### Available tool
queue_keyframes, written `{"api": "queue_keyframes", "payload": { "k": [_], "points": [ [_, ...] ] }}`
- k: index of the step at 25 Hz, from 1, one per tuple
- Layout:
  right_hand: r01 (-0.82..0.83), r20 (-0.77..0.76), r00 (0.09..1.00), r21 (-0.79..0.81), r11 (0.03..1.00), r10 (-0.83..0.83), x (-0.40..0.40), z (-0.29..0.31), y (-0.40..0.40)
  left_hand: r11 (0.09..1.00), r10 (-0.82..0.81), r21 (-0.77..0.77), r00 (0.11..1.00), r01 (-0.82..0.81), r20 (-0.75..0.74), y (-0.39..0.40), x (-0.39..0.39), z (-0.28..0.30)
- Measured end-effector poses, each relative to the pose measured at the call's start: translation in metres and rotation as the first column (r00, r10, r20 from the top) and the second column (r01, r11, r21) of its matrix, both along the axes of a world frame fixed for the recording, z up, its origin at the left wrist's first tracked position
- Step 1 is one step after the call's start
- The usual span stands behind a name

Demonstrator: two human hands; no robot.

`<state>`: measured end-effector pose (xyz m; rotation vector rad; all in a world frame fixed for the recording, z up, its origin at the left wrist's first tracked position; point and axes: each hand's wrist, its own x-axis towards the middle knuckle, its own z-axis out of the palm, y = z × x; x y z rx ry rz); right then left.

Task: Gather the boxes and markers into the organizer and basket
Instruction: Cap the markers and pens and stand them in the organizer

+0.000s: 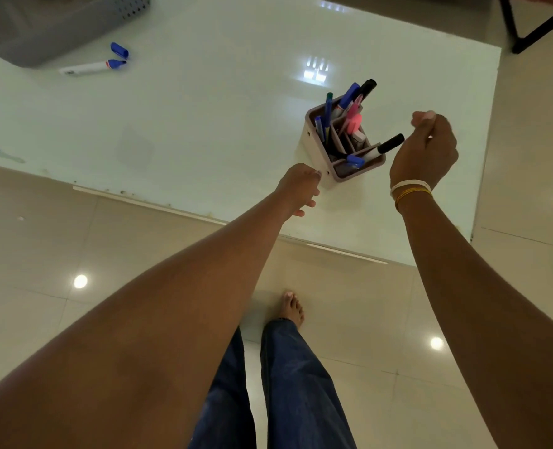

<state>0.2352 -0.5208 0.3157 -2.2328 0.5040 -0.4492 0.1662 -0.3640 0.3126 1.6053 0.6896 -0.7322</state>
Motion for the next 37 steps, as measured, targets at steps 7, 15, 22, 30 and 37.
{"api": "queue_keyframes", "payload": {
  "k": [7,15,22,30,37],
  "points": [
    [-0.219,0.225,0.952,0.019,0.975,0.21,0.001,0.014,0.102,0.995,0.094,0.028,0.996,-0.094,0.003,0.078,-0.002,-0.003],
    [-0.678,0.005,0.726,0.169,0.715,0.687,-0.012,-0.014,0.321,0.934,0.204,0.284,0.976,-0.216,0.073,0.244,-0.001,-0.021],
    [-0.803,-0.394,0.568,-0.072,0.592,0.723,0.053,-0.053,0.445,0.835,0.253,0.465,0.956,-0.294,0.15,0.38,0.021,-0.047],
    [-0.929,-0.571,0.369,-0.194,0.316,0.734,0.117,-0.083,0.486,0.546,-0.23,0.834,0.943,-0.08,0.24,0.435,0.078,-0.068],
    [-0.532,-0.54,0.675,0.114,0.839,0.502,0.111,-0.081,0.448,0.513,-0.282,0.852,0.958,0.106,0.051,0.421,0.079,-0.08]
  ]
}}
